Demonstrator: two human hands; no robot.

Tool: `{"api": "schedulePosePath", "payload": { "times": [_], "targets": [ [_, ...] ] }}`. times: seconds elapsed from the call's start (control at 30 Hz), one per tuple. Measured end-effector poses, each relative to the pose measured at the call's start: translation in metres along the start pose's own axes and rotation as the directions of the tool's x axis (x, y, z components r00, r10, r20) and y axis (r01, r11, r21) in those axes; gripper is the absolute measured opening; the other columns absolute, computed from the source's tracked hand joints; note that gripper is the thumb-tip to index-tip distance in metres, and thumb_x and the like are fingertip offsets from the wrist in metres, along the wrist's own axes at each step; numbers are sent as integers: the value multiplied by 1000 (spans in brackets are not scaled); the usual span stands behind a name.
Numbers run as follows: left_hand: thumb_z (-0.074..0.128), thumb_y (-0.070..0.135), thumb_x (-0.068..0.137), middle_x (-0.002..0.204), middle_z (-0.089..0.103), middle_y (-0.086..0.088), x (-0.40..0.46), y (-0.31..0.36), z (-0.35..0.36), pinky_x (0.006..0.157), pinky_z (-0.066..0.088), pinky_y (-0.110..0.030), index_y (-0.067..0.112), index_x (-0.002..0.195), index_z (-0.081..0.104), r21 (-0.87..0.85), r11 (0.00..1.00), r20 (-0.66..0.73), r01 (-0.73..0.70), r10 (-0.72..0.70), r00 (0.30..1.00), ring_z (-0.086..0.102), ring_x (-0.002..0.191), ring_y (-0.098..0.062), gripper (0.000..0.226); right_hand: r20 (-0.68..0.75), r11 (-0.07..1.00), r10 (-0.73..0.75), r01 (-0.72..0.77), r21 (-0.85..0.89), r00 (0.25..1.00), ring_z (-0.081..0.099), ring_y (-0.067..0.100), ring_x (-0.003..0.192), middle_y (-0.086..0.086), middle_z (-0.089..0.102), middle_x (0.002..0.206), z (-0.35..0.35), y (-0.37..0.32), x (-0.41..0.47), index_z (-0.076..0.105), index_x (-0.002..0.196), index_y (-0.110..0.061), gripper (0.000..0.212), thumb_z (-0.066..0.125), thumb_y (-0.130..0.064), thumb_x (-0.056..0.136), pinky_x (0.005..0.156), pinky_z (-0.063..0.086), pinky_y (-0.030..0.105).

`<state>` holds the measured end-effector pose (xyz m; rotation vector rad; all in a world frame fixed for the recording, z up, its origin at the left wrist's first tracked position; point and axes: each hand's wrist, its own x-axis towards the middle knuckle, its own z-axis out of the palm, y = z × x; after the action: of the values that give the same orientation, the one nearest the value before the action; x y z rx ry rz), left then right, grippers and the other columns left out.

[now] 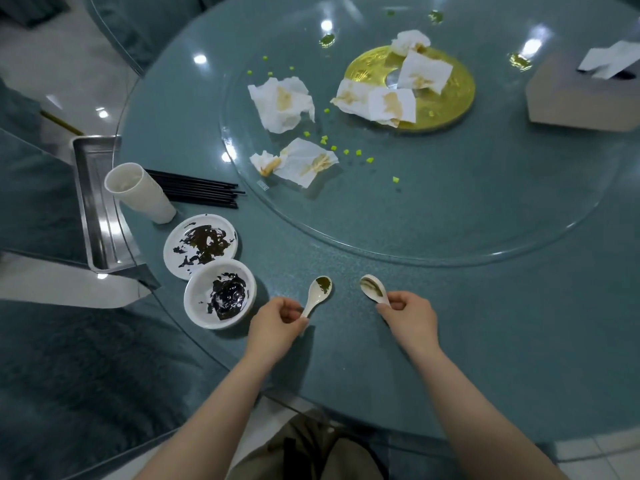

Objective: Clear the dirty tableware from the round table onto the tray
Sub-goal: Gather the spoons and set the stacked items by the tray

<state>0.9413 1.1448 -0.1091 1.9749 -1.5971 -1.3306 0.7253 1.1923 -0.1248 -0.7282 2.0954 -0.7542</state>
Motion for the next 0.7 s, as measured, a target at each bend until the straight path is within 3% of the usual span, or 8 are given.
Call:
{"api": "schedulePosePath", "payload": {
  "times": [0.17, 0.23, 0.33, 0.43, 0.53, 0.7],
  "targets": [
    [71, 9, 78, 84, 70, 7, -1, 2, 14, 84, 54, -32, 20, 97, 62, -61, 998, 123, -14, 21, 992, 67, 79, -7, 23, 38, 996, 74, -76, 54, 997, 69, 13, 77, -5, 73, 77, 1, -3, -5, 73, 87, -21, 12, 72, -19, 76, 81, 55, 35],
    [70, 8, 78, 91, 69, 9, 1, -4, 16, 88, 52, -33, 19, 101, 63, -32, 998, 102, -57, 60, 993, 66, 85, -7, 26, 69, 995, 81, -84, 48, 994, 69, 13, 75, -6, 73, 76, 4, -5, -9, 73, 85, -22, 11, 72, -19, 75, 82, 56, 37],
    [74, 15, 76, 117, 62, 4, 4, -15, 9, 101, 43, -29, 19, 118, 59, 199, 962, -7, -187, 192, 981, 58, 111, -14, 44, 108, 995, 77, -83, 50, 991, 69, 11, 71, -7, 73, 73, 13, -13, -13, 71, 83, -24, 12, 73, -19, 72, 80, 57, 37],
    [77, 37, 75, 158, 21, -3, 5, -30, 3, 117, 15, -31, 16, 150, 25, 459, 864, 90, -208, 187, 978, 19, 145, -20, 94, 141, 997, 53, -59, 39, 989, 69, 10, 70, -7, 72, 73, 28, -26, -17, 70, 83, -25, 14, 74, -21, 70, 78, 57, 35],
    [75, 45, 75, 162, 0, -1, 5, -37, 1, 117, 6, -29, 15, 153, 8, 526, 812, 172, -253, 190, 967, 4, 148, -21, 107, 163, 1000, 9, -12, 15, 987, 69, 13, 71, -4, 72, 72, 48, -39, -20, 70, 79, -21, 10, 75, -18, 71, 79, 57, 35],
    [76, 40, 75, 161, 7, -4, 8, -32, -9, 116, 12, -28, 14, 153, 11, 555, 778, 202, -294, 218, 955, 13, 147, -21, 105, 150, 994, -15, 31, -107, 989, 64, 12, 74, -10, 66, 66, 71, -53, -24, 69, 66, -24, 7, 73, -27, 71, 69, 49, 25]
  ]
}}
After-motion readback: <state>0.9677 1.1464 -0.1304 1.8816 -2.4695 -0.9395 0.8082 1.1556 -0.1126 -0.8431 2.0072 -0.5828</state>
